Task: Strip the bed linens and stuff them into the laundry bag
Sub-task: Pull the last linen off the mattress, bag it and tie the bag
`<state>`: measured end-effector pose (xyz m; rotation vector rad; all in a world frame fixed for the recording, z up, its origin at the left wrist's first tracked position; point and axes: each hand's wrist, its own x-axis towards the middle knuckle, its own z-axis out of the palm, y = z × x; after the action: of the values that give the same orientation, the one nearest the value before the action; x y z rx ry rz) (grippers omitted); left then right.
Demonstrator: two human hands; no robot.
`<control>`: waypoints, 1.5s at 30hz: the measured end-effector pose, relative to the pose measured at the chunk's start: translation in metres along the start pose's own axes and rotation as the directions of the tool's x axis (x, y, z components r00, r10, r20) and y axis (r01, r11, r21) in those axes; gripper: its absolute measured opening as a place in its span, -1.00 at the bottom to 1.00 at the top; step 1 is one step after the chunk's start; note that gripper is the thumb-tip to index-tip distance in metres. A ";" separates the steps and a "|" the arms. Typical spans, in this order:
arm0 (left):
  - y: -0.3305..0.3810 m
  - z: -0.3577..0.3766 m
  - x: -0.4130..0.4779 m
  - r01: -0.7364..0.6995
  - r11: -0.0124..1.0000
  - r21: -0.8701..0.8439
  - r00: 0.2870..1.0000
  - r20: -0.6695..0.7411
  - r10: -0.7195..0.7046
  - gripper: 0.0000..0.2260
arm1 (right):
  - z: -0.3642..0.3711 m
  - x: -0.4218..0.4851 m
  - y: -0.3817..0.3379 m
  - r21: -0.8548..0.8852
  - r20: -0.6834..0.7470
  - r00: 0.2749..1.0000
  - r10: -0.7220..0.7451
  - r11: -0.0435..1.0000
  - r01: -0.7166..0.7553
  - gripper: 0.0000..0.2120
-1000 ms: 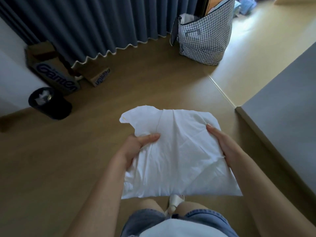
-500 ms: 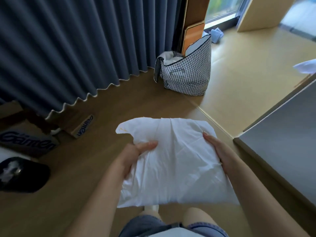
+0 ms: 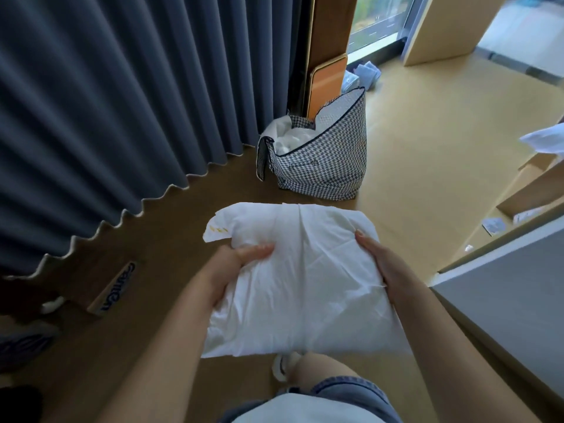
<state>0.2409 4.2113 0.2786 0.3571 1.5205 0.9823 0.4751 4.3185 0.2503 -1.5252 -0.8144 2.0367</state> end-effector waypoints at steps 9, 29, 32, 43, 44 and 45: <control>0.117 0.009 0.136 -0.024 0.998 -0.054 0.994 -0.111 0.017 -0.70 | 0.034 0.154 -0.145 -0.071 0.097 0.994 0.057 0.996 -0.051 -0.69; 0.314 0.018 0.540 0.289 0.933 -0.214 0.952 -0.036 -0.303 -0.40 | 0.077 0.544 -0.378 -0.312 -0.213 0.963 0.164 0.923 -0.226 -0.37; 0.313 0.029 0.590 0.339 0.899 -0.277 0.922 -0.092 -0.376 -0.37 | 0.070 0.610 -0.392 -0.396 -0.215 0.967 0.137 0.893 -0.214 -0.47; 0.330 0.069 0.745 0.145 0.853 -0.502 0.814 -0.430 -0.391 -0.21 | 0.020 0.786 -0.404 -0.998 -0.051 0.988 -0.143 0.038 -0.046 -0.69; 0.330 0.069 0.761 0.119 0.870 -0.478 0.788 -0.488 -0.375 -0.18 | 0.019 0.797 -0.399 -0.999 -0.039 0.995 -0.097 -0.025 -0.041 -0.70; 0.332 0.069 0.776 0.096 0.895 -0.436 0.767 -0.541 -0.346 -0.19 | 0.017 0.807 -0.394 -0.995 -0.045 0.998 -0.047 -0.084 -0.048 -0.69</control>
<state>0.0288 4.9881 0.0178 -0.4766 1.8313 1.2378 0.2425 5.1420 -0.0239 -2.1362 -2.7626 0.9919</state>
